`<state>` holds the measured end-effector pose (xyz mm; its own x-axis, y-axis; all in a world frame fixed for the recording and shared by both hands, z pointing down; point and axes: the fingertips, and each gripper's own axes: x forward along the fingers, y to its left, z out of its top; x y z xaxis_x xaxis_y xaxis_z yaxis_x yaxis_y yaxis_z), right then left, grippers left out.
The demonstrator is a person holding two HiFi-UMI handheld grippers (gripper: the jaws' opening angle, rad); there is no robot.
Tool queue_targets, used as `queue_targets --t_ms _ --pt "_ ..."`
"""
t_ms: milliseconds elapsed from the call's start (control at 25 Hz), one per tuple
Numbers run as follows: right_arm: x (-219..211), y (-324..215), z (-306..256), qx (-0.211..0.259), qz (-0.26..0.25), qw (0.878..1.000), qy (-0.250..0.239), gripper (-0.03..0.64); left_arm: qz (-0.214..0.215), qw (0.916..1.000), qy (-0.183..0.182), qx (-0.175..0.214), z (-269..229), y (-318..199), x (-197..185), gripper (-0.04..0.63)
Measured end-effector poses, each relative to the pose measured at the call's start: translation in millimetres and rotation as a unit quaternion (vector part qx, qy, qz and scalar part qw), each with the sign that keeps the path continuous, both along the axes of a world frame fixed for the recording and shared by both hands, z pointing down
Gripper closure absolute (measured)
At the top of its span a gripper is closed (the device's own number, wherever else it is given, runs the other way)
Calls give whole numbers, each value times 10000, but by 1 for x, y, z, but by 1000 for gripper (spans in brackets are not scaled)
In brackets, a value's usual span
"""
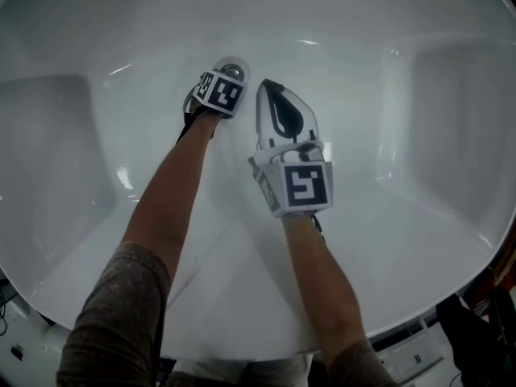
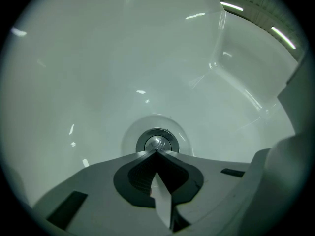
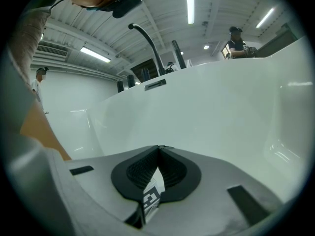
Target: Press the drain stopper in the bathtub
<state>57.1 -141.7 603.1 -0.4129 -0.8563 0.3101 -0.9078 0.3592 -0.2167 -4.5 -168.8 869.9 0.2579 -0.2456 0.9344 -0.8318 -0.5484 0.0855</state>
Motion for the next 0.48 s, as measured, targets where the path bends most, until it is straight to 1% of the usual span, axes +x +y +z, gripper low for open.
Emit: queue_targets --t_ms 80,160,320,480 --pt "0 1 0 -37 7 10000 21 614 126 9998 -160 55 1 1 -1 592" --pt "-1 1 0 -43 11 10000 15 614 129 9997 -183 70 1 0 -2 592" --pt "0 -1 -2 20 13 10000 -11 614 -55 10000 9 13 2 2 -2 592" --pt "1 -4 -4 76 32 10000 -18 614 -450 9987 232 58 -1 2 -5 592"
